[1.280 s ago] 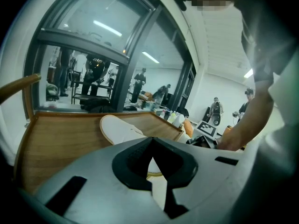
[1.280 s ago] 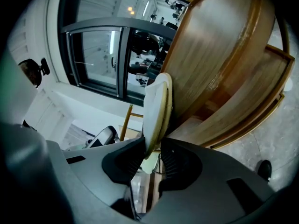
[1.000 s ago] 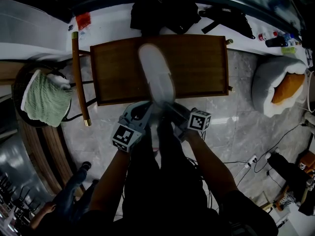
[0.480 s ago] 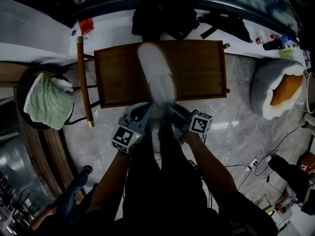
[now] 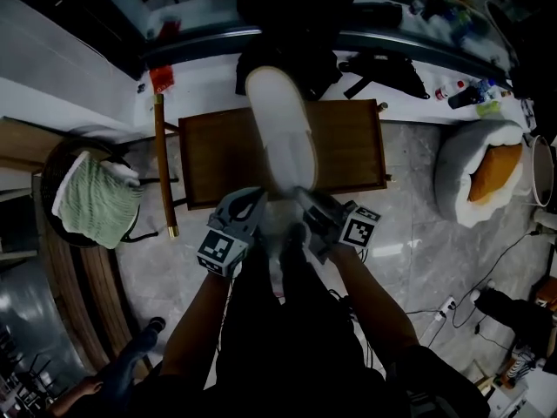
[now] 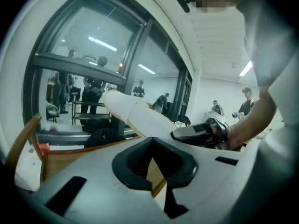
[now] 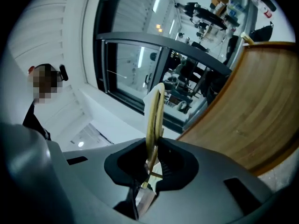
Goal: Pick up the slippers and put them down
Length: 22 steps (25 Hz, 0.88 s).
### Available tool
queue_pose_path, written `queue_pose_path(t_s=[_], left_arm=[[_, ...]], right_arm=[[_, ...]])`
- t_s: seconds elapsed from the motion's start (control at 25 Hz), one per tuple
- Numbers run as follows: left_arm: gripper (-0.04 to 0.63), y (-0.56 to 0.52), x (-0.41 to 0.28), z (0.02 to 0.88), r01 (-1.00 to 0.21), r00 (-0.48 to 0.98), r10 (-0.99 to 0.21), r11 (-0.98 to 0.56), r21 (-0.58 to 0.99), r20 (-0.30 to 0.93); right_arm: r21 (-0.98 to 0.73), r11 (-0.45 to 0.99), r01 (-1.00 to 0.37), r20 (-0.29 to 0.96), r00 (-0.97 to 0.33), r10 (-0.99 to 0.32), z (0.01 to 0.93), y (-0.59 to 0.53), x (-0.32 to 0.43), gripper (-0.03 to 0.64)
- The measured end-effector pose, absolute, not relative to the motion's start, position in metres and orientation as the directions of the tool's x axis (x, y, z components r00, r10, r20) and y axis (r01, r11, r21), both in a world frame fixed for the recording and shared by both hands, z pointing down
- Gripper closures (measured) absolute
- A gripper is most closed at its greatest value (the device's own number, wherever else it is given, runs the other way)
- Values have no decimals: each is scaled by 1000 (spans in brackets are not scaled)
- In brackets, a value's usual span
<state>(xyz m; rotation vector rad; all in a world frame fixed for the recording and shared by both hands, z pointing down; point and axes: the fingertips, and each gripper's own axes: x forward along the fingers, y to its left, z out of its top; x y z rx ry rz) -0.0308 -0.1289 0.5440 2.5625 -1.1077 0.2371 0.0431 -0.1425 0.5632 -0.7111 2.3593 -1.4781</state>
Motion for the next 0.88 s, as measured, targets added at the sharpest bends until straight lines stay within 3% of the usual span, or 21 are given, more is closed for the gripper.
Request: queue_pose_path(t_s=[0.88], left_arm=[[589, -156, -58, 403, -717, 697, -710, -693, 77, 101]], right_arm=[[-749, 609, -261, -189, -796, -574, 385, -175, 51, 546]])
